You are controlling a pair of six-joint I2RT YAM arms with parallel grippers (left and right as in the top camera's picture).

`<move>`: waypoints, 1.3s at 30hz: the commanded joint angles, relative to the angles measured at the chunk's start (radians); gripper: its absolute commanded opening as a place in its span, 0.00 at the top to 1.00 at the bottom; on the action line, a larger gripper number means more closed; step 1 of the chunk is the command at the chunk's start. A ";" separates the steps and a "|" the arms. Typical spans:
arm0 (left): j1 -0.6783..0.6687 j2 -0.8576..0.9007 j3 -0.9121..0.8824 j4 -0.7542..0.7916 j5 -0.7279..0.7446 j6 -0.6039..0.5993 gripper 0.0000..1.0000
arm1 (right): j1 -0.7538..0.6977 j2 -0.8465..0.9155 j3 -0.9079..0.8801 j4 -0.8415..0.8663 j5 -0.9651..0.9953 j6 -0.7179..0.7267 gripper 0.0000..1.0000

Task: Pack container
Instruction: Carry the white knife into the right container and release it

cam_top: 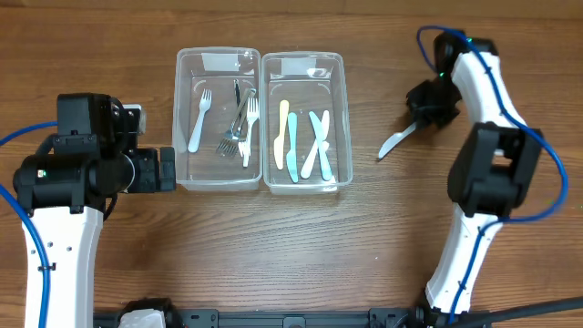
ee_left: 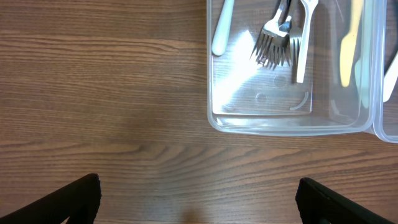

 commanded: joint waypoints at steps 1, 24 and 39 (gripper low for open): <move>0.000 -0.001 -0.003 0.004 0.015 0.023 0.00 | 0.081 -0.295 0.021 0.026 0.025 -0.121 0.96; 0.000 -0.001 -0.003 0.003 0.018 0.023 0.00 | 0.578 -0.164 0.016 0.065 0.050 -0.317 0.91; 0.000 -0.008 -0.003 0.011 0.018 0.023 0.00 | 0.521 -0.281 0.021 0.075 0.115 -0.377 0.14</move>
